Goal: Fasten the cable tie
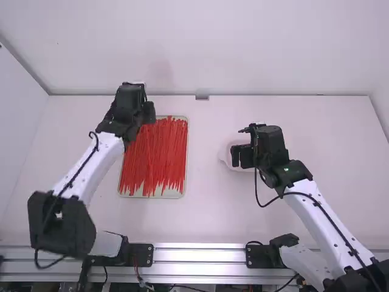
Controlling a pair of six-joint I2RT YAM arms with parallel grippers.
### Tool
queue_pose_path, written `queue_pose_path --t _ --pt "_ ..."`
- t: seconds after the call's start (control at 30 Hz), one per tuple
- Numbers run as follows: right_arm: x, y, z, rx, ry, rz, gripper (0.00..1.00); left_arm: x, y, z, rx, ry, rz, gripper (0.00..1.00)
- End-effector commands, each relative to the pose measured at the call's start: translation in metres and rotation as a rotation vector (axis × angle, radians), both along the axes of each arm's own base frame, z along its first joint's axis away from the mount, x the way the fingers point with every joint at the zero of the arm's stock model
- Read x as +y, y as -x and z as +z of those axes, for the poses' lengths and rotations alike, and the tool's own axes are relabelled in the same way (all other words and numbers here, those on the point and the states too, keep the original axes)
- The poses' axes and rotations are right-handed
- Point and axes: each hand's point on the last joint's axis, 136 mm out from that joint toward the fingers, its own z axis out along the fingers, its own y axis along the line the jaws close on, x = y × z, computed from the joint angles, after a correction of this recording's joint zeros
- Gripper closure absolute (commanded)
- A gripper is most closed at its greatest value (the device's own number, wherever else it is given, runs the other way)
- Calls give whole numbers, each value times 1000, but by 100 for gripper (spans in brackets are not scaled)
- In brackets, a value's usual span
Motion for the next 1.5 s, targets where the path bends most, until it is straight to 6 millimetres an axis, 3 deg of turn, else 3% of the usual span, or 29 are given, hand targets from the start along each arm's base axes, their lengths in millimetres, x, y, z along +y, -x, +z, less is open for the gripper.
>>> queue_pose_path --t 0.0,0.1,0.23,0.53,0.77,1.0,1.27,1.47 --pt "3 -6 13 -24 -10 2 2 2 27 7 -38 8 3 98" --pt "7 -4 12 -16 -28 20 2 7 61 15 -101 40 15 98" --pt "13 -3 14 -15 -51 43 2 8 89 14 -143 73 14 98" --pt "41 6 22 -10 -160 186 2 13 122 8 -203 213 76 98" --pt "80 21 47 -63 -299 433 2 -10 121 20 -240 313 -28 98" --pt "107 36 77 -141 -428 625 1 -39 101 36 -261 404 -145 98" --pt "133 43 86 -209 -398 681 2 -73 80 67 -250 431 -320 98" --pt "147 44 91 -230 -395 650 2 -103 80 92 -293 418 -416 98"
